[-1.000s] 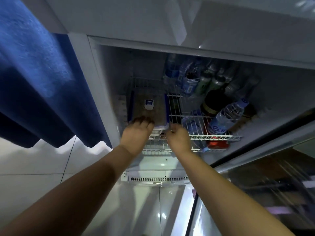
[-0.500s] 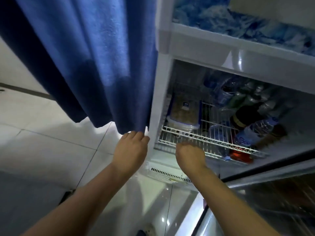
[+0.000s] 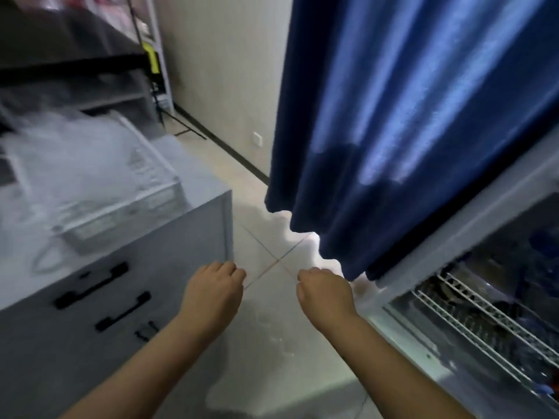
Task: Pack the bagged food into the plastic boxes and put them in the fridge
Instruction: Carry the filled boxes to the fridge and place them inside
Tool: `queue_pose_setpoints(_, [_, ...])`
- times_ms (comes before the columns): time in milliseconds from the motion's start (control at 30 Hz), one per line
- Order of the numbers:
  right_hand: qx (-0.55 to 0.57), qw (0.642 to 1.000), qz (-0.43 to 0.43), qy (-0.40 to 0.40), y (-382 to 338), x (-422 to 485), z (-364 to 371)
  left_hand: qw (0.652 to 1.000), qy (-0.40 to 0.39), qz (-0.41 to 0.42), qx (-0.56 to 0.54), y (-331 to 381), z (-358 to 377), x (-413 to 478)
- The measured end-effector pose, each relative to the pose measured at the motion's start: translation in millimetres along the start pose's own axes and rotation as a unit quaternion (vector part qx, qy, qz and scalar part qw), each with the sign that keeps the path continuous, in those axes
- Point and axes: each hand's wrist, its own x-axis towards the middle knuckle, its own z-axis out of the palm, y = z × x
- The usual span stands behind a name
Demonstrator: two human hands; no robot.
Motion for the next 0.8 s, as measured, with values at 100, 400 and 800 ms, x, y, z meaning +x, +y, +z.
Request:
queue_pose_setpoints(100, [0.035,0.996,-0.077,-0.001,-93,6,-12,0.998,0.008,-0.065,0.021,-73,-29,-71])
queue_pose_setpoints(400, [0.036,0.956,-0.288,0.036,-357,19,-39,0.95,0.064,-0.29,0.091,-239,-134,-274])
queue_pose_setpoints(800, [0.138,0.926,-0.351,-0.023,-553,49,-52,0.862,0.137,-0.466,0.143,-334,-185,-379])
